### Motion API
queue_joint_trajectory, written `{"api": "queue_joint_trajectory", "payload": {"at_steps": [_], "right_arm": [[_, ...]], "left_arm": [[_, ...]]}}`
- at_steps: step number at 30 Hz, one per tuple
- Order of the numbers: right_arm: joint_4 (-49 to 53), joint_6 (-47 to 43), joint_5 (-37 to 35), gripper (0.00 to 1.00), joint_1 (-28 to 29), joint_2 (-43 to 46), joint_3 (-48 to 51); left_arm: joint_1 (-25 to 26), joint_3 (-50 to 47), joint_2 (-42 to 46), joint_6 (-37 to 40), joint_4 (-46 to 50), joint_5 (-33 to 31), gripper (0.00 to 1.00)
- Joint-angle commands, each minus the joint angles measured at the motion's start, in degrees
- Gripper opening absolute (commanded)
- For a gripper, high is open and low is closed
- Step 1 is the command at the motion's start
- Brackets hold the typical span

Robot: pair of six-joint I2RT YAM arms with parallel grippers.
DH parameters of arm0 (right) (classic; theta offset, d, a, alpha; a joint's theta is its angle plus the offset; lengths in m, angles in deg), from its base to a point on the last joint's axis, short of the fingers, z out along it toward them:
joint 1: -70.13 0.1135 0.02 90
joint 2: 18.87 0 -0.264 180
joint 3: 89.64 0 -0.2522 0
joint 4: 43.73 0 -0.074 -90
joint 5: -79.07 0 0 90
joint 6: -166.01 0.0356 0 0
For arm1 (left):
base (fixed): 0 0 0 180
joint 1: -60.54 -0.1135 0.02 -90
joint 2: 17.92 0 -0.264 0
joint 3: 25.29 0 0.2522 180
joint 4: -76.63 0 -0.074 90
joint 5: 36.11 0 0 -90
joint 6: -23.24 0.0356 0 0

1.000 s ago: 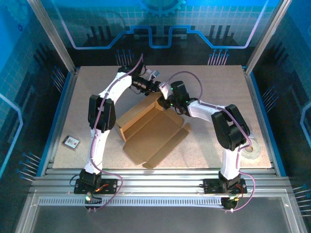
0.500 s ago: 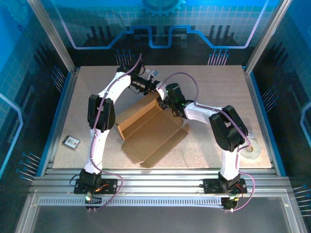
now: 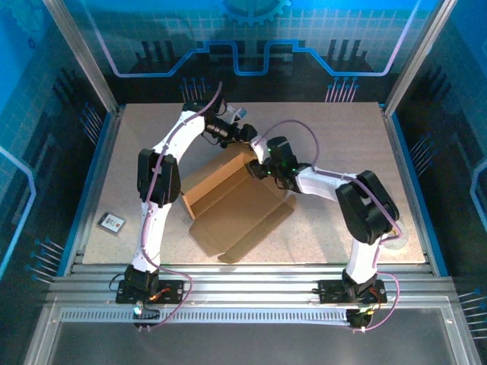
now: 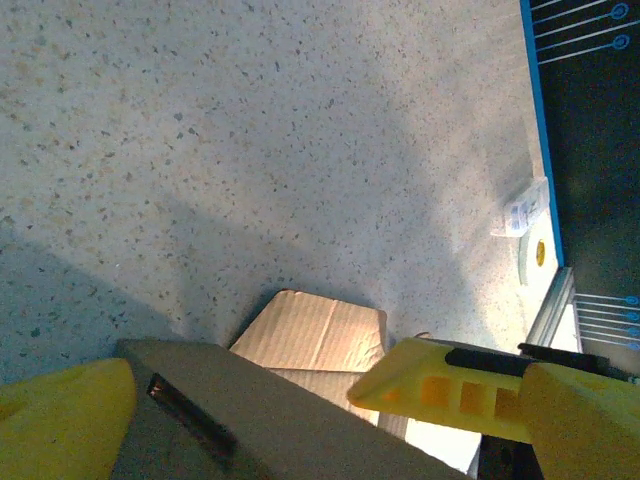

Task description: Fold the paper box

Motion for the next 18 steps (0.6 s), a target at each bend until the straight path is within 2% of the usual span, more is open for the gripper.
{"api": "queue_joint_trajectory", "payload": {"at_steps": [1,6,14,18], "right_arm": [[0.8,3.8,2.7,0.50,-1.0,5.2,5.6],[-1.5,9.8,5.8,0.61,-2.8,13.4,14.8],[0.3,13.8,11.8,1.00,-6.6,22.0,18.9],[-0.6,16.2,14.7,1.00,-9.2,22.1,17.7]], "left_arm": [[0.7,2.0,4.3,0.7,1.3,-1.5,0.99],[0.8,1.9,7.6,3.5,3.5,-6.1,0.99],[1.6,3.8,8.7,9.0,9.8,-13.8,0.99],[2.6,3.0,10.2,9.7,9.8,-15.5,0.99]]}}
